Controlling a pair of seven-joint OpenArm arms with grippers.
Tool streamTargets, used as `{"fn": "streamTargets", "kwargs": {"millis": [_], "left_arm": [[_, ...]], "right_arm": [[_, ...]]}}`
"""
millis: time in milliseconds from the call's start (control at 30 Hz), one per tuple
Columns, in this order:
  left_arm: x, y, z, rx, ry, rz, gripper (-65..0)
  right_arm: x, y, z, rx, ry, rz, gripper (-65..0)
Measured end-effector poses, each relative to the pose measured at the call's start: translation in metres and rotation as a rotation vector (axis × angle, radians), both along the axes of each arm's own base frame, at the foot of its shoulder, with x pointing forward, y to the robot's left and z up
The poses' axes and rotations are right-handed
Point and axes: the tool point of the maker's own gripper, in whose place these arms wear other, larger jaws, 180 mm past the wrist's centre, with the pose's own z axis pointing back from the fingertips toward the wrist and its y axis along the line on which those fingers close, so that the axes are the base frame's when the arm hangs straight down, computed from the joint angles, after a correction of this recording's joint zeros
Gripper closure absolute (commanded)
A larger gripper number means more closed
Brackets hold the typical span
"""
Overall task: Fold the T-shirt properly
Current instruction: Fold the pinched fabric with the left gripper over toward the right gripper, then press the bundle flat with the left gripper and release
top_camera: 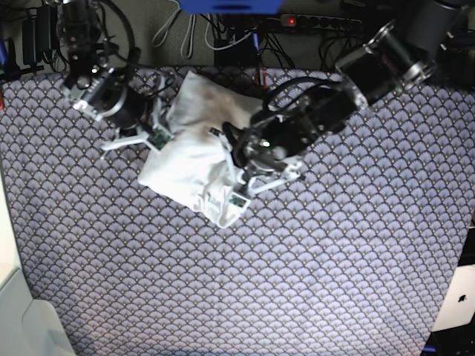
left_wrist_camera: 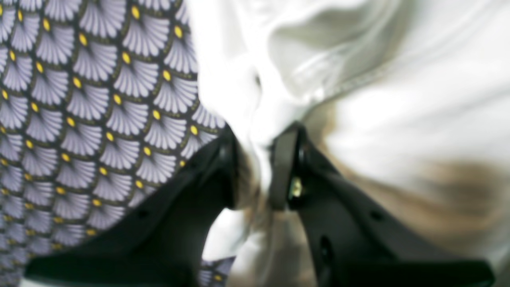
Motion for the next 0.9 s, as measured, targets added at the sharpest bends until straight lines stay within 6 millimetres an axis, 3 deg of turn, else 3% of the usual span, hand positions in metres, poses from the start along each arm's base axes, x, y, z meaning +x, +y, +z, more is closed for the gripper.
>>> {"fn": "streamTargets", "kwargs": {"millis": [433, 633, 733, 900], "left_arm": [[0.037, -0.033, 0.01, 0.351, -0.319, -0.231, -0.2], [0.053, -0.06, 0.028, 0.422, -0.532, -0.331, -0.2], [0.057, -0.075, 0.035, 0.469, -0.643, -0.404, -0.2], [0.053, -0.088, 0.028, 0.522, -0.713, -0.498, -0.2]], "right_arm": [[0.019, -0.117, 0.024, -0.096, -0.081, -0.323, 0.0], [0.017, -0.145, 0.031, -0.112, -0.1, -0.403, 0.0], [0.006, -0.147, 0.023, -0.12, -0.07, -0.406, 0.0], [0.001, -0.145, 0.02, -0.113, -0.058, -0.403, 0.0]]}}
